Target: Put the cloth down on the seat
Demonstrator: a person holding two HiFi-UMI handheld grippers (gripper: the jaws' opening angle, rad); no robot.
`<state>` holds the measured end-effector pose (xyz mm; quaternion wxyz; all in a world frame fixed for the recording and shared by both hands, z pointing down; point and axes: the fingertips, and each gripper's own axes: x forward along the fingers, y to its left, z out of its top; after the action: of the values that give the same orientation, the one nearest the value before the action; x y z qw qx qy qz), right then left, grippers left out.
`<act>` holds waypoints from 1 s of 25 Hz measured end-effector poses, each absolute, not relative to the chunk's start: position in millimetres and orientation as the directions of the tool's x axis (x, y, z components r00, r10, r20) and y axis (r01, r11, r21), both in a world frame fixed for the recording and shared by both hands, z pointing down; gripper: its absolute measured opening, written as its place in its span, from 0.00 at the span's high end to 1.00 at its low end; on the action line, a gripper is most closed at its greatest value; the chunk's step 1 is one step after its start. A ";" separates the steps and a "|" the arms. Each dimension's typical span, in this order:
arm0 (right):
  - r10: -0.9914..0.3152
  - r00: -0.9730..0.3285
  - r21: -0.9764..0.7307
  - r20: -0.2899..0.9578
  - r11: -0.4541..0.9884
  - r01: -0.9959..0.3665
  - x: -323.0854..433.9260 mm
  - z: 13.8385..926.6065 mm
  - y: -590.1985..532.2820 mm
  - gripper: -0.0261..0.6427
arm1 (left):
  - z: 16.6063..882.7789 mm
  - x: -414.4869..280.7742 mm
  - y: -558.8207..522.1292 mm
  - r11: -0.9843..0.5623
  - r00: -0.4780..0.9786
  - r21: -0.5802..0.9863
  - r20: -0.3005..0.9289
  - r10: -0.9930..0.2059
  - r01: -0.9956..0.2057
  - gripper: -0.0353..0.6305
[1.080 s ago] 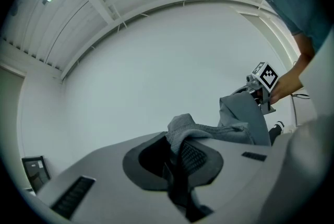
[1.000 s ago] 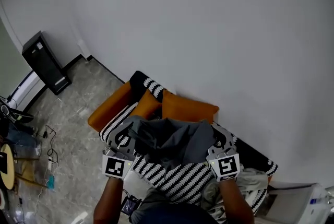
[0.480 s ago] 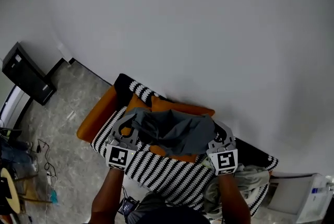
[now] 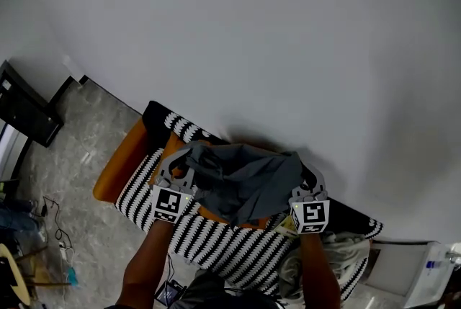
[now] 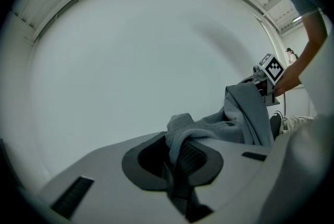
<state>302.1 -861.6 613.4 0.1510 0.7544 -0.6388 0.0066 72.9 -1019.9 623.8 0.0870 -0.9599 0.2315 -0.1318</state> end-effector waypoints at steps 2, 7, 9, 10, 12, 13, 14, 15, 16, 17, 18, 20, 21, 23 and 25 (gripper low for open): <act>-0.957 0.192 0.219 0.217 -0.144 -0.965 309.5 627.1 -874.7 0.91 | 638.8 79.0 -1032.8 -0.879 0.853 -0.222 0.232 -0.468 -0.421 0.90; -0.946 0.202 0.215 0.253 -0.149 -0.965 320.1 665.0 -893.4 0.91 | 677.7 92.2 -1051.6 -0.879 0.836 -0.206 0.278 -0.474 -0.430 0.90; -0.940 0.214 0.222 0.267 -0.156 -0.962 323.2 680.2 -896.7 0.91 | 695.0 96.0 -1056.8 -0.880 0.829 -0.193 0.298 -0.474 -0.434 0.90; -0.934 0.226 0.235 0.276 -0.162 -0.958 325.7 687.9 -897.7 0.91 | 703.2 97.8 -1059.7 -0.880 0.825 -0.186 0.308 -0.474 -0.437 0.90; -0.919 0.262 0.273 0.295 -0.182 -0.945 332.4 703.5 -898.7 0.91 | 718.5 100.4 -1066.1 -0.879 0.816 -0.167 0.328 -0.476 -0.446 0.90; -0.910 0.279 0.288 0.305 -0.191 -0.938 335.3 711.3 -899.2 0.90 | 726.0 101.2 -1069.9 -0.878 0.811 -0.157 0.338 -0.478 -0.452 0.90; -0.902 0.293 0.297 0.316 -0.199 -0.934 337.2 718.9 -899.9 0.90 | 733.2 101.7 -1074.2 -0.876 0.806 -0.146 0.347 -0.480 -0.459 0.90; -0.895 0.303 0.300 0.328 -0.206 -0.931 338.5 726.6 -900.8 0.90 | 740.4 101.7 -1078.8 -0.874 0.800 -0.135 0.356 -0.482 -0.467 0.90; -0.887 0.312 0.302 0.340 -0.212 -0.930 339.4 734.2 -901.5 0.90 | 747.1 101.5 -1083.2 -0.872 0.796 -0.126 0.364 -0.484 -0.473 0.90; -0.879 0.320 0.304 0.352 -0.216 -0.928 340.0 741.7 -901.8 0.90 | 753.3 101.2 -1087.1 -0.870 0.791 -0.117 0.371 -0.486 -0.479 0.90; -0.872 0.326 0.307 0.365 -0.218 -0.926 340.3 749.0 -902.0 0.90 | 758.8 101.0 -1090.3 -0.868 0.788 -0.111 0.377 -0.487 -0.484 0.90; -0.859 0.333 0.312 0.390 -0.217 -0.925 341.3 763.8 -901.8 0.90 | 768.7 101.7 -1095.3 -0.866 0.781 -0.105 0.390 -0.488 -0.489 0.90; -0.852 0.334 0.313 0.403 -0.214 -0.925 342.3 771.3 -901.6 0.90 | 773.9 102.4 -1097.1 -0.866 0.777 -0.105 0.398 -0.487 -0.489 0.90; -0.842 0.331 0.314 0.425 -0.206 -0.927 343.8 784.5 -901.2 0.90 | 784.6 102.8 -1099.5 -0.868 0.770 -0.106 0.418 -0.482 -0.486 0.90; -0.839 0.320 0.314 0.439 -0.190 -0.930 344.0 791.6 -901.2 0.90 | 793.6 100.2 -1100.7 -0.871 0.761 -0.107 0.443 -0.474 -0.480 0.90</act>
<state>344.0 -901.2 791.6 0.2684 0.7668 -0.5770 0.0845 100.2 -1100.7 793.6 -0.0064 -0.9382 0.2542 -0.2346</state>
